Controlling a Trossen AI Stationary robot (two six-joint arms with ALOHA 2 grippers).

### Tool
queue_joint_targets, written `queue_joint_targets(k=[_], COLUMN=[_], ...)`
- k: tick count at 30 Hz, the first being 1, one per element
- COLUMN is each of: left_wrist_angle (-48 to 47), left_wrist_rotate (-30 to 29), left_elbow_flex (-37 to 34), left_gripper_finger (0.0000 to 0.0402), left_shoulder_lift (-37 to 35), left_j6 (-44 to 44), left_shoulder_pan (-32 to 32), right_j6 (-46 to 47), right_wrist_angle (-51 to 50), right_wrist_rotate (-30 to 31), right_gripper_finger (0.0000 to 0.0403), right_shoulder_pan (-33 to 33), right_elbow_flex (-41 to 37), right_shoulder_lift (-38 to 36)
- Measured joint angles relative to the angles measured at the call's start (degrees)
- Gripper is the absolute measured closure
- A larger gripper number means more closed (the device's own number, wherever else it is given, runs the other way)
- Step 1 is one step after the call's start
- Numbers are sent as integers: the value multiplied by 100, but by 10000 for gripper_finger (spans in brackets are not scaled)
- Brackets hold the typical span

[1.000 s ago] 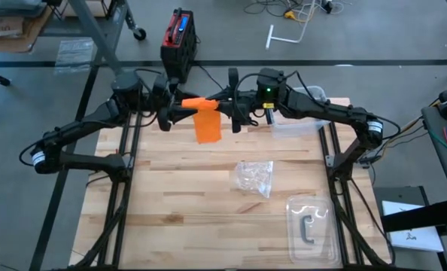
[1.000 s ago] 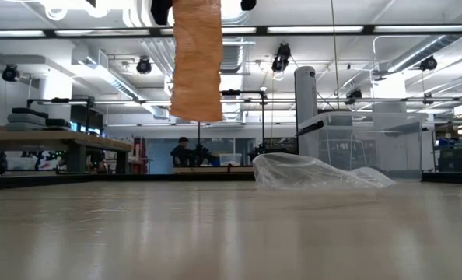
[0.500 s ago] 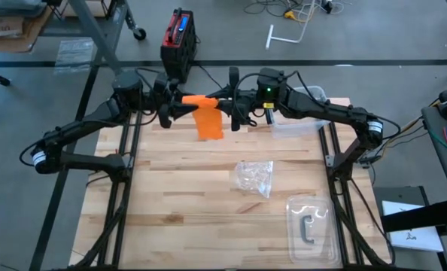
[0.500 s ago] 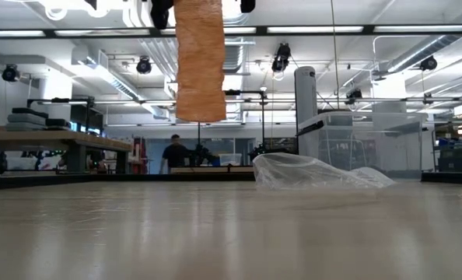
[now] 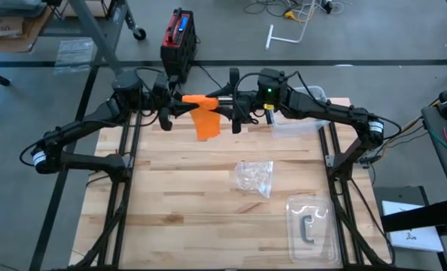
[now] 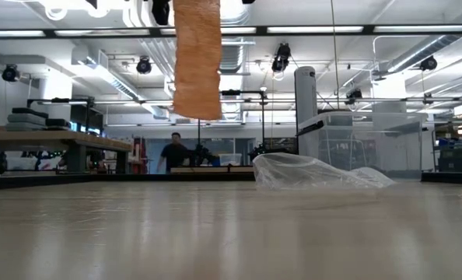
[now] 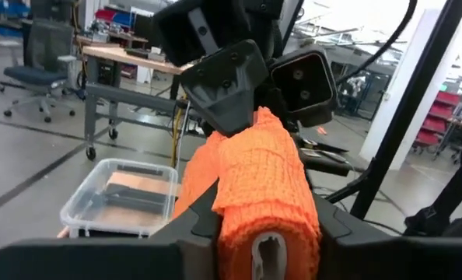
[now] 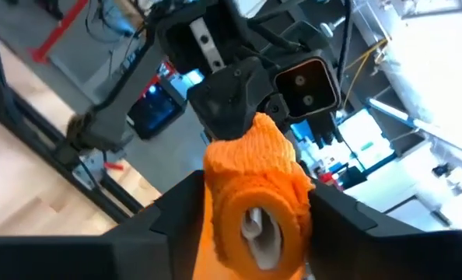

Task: Roll bandage
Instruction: Roll the orange bandage

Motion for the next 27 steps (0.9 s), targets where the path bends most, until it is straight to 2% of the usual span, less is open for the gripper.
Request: queue_joint_targets(k=[4, 9, 14, 19, 22, 27], left_wrist_angle=[34, 44, -7, -13, -26, -21], left_wrist_rotate=[-154, -385, -368, -501, -759, -824], left_elbow_flex=[59, 225, 302, 312, 315, 315], left_gripper_finger=[316, 317, 317, 317, 317, 317], left_shoulder_lift=[0, 70, 83, 83, 83, 81], left_j6=[661, 1321, 1812, 2507, 3187, 4104], left_shoulder_pan=[-4, 9, 4, 4, 4, 4], right_j6=[1024, 1659, 2210, 2660, 2826, 2842], right_wrist_angle=[63, -110, -204, -42, 26, 62], right_wrist_rotate=[-154, -167, 167, 824, 887, 880], right_gripper_finger=[174, 134, 106, 99, 104, 118], right_shoulder_pan=[23, 34, 25, -37, -120, -141], right_elbow_flex=[0, -2, -4, -4, -4, -4], right_shoulder_lift=[-145, -439, -592, -598, -480, -303])
